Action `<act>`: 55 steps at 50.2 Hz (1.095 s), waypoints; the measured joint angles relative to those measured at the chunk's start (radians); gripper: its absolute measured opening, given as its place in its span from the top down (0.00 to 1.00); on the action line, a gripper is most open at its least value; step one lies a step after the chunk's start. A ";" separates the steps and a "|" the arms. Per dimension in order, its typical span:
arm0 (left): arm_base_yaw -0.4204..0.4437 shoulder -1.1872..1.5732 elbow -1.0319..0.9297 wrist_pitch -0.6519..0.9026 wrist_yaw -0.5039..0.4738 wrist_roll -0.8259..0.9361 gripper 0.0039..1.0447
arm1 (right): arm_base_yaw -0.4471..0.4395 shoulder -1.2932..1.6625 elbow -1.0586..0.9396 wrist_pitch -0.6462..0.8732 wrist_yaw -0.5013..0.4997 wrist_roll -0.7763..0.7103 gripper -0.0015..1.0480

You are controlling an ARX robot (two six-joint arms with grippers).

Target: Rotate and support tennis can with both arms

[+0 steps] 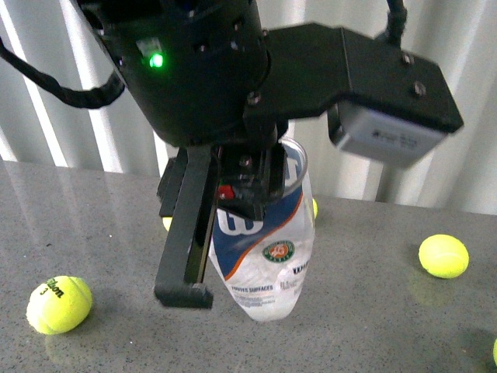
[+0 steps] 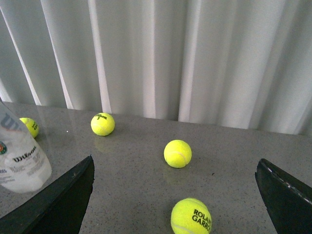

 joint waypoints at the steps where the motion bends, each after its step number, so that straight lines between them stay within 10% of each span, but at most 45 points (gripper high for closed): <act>1: -0.003 0.002 -0.008 0.006 -0.008 0.019 0.97 | 0.000 0.000 0.000 0.000 0.000 0.000 0.07; 55: -0.051 0.278 0.244 -0.161 -0.002 0.238 0.97 | 0.000 0.000 0.000 0.000 0.000 0.000 0.07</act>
